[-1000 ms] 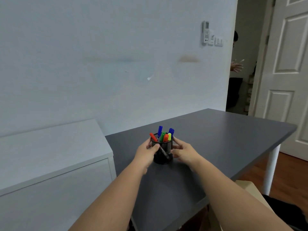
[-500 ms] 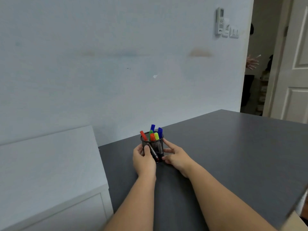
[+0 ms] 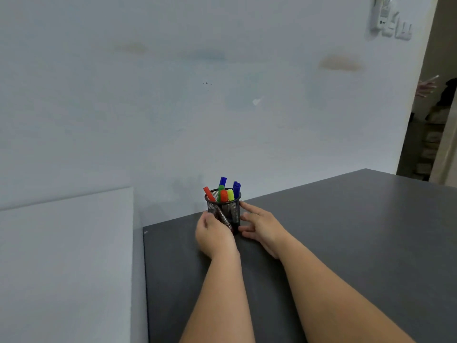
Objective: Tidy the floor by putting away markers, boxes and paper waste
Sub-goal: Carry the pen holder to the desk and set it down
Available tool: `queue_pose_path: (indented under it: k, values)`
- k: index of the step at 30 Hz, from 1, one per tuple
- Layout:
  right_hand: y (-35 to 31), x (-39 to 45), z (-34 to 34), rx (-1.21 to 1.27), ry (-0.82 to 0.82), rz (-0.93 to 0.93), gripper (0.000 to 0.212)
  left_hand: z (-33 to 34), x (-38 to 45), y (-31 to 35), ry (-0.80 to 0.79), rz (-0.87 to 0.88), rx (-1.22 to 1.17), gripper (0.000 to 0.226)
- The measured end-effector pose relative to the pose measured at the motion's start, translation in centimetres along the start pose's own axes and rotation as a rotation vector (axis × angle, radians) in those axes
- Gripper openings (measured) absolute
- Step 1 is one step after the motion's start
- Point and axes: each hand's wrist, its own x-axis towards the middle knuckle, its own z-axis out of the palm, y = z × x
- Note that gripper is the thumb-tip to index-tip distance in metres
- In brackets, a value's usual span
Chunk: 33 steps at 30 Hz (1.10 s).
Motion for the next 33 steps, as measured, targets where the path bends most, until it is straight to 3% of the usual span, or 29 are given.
queue_pose_path:
  k: [13, 17, 23, 27, 33]
  values:
    - [-0.7, 3.5, 3.1, -0.088, -0.14, -0.041, 0.042, 1.5, 3.8, -0.6, 0.112, 0.022, -0.098, 0.044]
    - [-0.2, 3.4, 3.0, -0.351, -0.134, -0.137, 0.043, 1.4, 3.0, 0.1, 0.081, 0.035, -0.02, 0.048]
    - [1.9, 0.4, -0.5, -0.892, 0.071, -0.187, 0.045, 1.0, 1.4, 0.8, -0.002, 0.071, 0.087, 0.063]
    - [2.1, -3.0, -4.4, -1.2, 0.127, -0.086, 0.047, -0.3, -1.1, 0.3, -0.089, 0.202, 0.322, 0.072]
    - [2.0, -9.4, -7.7, -1.295, 0.192, 0.0, 0.049, -3.7, -6.9, -0.4, -0.425, 0.448, 0.977, 0.07]
